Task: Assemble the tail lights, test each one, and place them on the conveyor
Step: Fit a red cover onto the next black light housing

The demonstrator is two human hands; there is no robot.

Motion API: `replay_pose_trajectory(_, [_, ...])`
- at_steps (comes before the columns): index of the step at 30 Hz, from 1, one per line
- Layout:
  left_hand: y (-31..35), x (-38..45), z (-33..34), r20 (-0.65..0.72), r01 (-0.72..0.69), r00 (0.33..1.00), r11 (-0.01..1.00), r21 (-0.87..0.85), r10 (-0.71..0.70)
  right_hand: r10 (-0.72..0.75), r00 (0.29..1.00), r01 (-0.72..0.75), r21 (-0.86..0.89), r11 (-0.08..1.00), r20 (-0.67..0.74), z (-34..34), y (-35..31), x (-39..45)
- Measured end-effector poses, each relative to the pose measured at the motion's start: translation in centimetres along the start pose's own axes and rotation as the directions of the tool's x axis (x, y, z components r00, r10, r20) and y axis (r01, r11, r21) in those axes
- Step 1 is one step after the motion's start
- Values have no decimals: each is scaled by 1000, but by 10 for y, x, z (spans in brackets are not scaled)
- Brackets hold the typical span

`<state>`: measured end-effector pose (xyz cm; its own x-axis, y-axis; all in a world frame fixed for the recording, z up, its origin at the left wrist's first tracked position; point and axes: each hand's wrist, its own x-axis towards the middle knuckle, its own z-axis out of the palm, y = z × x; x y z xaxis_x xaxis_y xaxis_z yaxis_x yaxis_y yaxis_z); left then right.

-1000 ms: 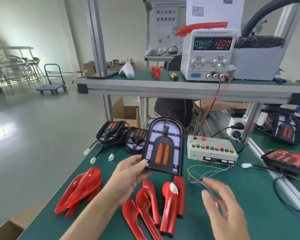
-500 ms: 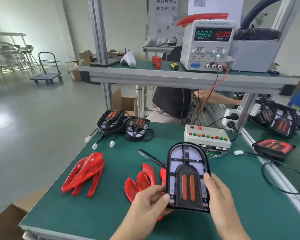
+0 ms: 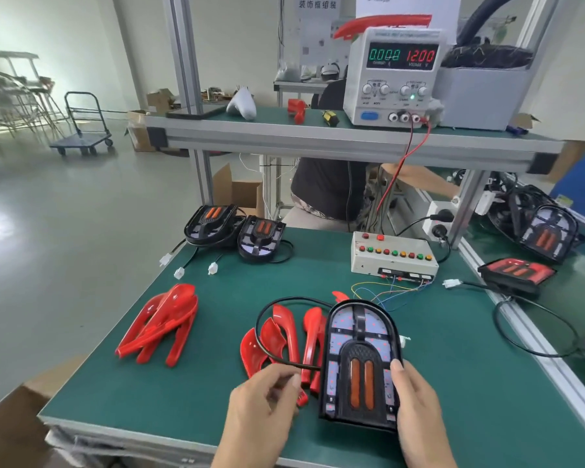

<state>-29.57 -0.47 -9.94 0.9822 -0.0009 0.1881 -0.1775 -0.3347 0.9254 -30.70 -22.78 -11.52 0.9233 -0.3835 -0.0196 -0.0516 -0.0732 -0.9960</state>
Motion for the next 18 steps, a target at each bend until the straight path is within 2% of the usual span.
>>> replay_pose_trajectory(2, [-9, 1, -16, -121, 23, 993, 998, 60, -16, -18, 999, 18, 2, 1000, -44, 0, 2, -1])
replay_pose_trajectory(5, [-22, 7, -45, -253, 162, 959, 980, 115, -128, -21, 998, 22, 32, 999, -55, 2, 0, -1])
replay_pose_trajectory(8, [-25, 18, -60, -243, 228, 955, 946, 230, -171, 9, 997, -4, 76, 997, -72, 2, 6, 3])
replay_pose_trajectory(12, [-19, 35, -52, -139, 215, 975, 902, 375, -175, 48, 994, -35, 121, 992, -101, 0, 10, 6])
replay_pose_trajectory(14, [-15, 41, -47, -133, 225, 974, 881, 415, -186, 50, 993, -38, 117, 992, -104, 0, 11, 7])
replay_pose_trajectory(18, [-11, 54, -58, -325, 214, 943, 882, 421, -73, 18, 994, -9, 84, 996, -107, -2, 16, 11])
